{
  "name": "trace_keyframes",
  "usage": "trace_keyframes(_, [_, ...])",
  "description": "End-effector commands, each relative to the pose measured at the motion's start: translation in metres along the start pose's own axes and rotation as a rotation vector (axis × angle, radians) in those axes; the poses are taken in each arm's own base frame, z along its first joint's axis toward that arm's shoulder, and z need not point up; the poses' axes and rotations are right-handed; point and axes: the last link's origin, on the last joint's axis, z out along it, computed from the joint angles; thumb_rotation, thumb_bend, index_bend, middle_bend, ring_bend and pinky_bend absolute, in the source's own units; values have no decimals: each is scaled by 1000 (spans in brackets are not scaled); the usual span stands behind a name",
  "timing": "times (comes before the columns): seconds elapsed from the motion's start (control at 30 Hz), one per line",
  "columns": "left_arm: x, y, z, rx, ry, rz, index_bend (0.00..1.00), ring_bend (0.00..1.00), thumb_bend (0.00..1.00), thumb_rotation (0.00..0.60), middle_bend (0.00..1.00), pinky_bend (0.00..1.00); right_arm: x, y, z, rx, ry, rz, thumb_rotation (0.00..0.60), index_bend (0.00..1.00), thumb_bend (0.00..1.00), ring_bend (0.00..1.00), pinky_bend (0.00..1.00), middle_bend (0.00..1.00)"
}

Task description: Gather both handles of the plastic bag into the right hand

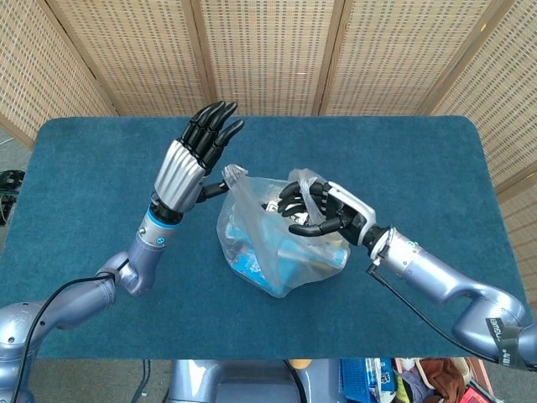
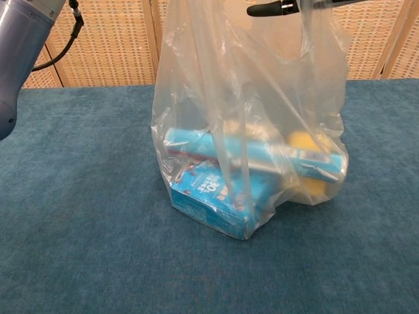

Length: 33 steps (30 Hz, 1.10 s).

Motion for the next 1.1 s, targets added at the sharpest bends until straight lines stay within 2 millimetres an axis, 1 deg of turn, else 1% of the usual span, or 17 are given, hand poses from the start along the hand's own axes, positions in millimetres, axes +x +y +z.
trace_keyframes(0.03, [-2,2,4,-5,-7,4,0,42,413,600,0,110,-3,1,2,-8,-2,-1,600,368,200,252,251,431])
trace_keyframes(0.2, [-3,8,10,-6,-6,-11,0,42,413,600,0,110,-8,0,8,-16,-1,-5,600,365,203,223,197,410])
trace_keyframes(0.43, [-4,16,17,4,-10,-27,0,42,412,600,0,110,-11,-1,18,-8,16,27,600,334,209,170,194,363])
trace_keyframes(0.7, [-6,20,22,-5,-26,-17,0,42,413,600,0,110,-15,0,22,-4,20,47,600,333,237,170,183,362])
trace_keyframes(1.1, [-18,26,29,-7,-38,-17,0,42,413,600,0,109,-21,5,23,-10,-5,84,600,333,258,170,182,362])
